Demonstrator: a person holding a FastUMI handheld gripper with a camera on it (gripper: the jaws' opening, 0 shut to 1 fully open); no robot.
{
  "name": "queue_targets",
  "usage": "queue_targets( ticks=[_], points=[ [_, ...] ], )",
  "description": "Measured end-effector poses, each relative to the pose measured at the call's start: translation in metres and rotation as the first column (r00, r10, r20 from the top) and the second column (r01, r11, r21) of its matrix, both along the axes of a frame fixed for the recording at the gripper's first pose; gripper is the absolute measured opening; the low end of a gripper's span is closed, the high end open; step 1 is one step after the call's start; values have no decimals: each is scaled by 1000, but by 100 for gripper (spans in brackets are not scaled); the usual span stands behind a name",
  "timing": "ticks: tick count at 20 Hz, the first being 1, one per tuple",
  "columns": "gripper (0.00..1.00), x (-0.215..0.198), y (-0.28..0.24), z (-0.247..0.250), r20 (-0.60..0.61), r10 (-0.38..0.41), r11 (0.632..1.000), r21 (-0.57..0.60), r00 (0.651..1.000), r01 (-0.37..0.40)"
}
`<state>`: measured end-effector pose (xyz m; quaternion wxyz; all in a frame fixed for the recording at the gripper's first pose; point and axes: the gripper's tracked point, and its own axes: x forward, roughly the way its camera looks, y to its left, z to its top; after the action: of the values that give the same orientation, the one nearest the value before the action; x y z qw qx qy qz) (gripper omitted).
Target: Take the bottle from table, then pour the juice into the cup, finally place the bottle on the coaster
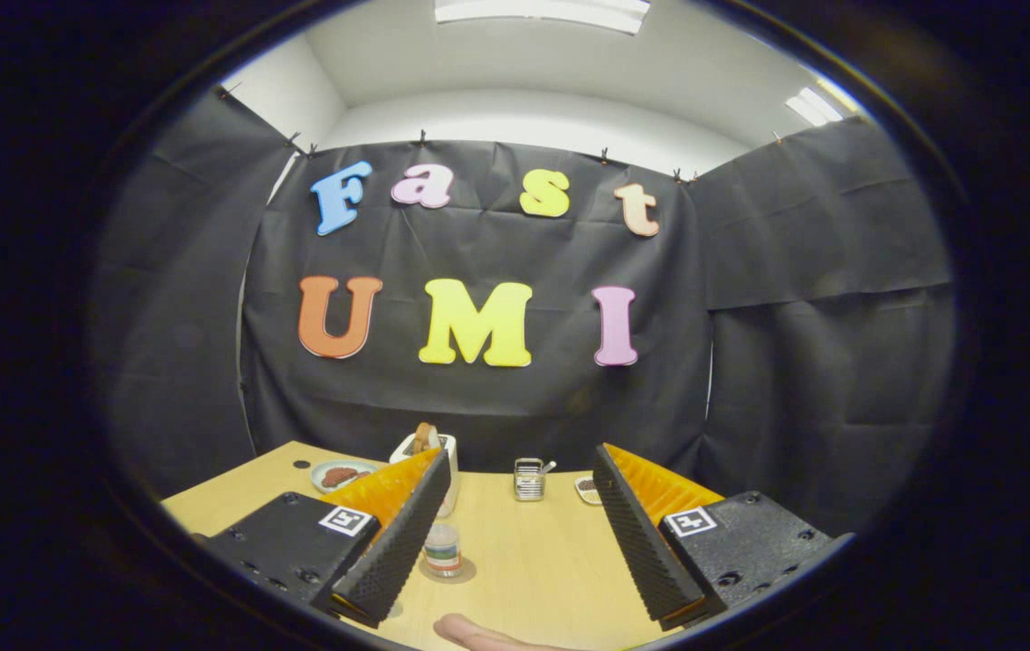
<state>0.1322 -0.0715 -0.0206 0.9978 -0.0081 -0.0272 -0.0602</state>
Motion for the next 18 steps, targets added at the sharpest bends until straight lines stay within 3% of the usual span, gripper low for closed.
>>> queue_targets(
  ticks=[8,14,18],
  points=[
    [100,-53,16,-10,-87,22,1000,-18,996,-23],
    [100,-99,43,-14,-96,66,998,7,993,-65],
    [100,-122,36,-8,-65,51,999,1,997,-51]
  ],
)
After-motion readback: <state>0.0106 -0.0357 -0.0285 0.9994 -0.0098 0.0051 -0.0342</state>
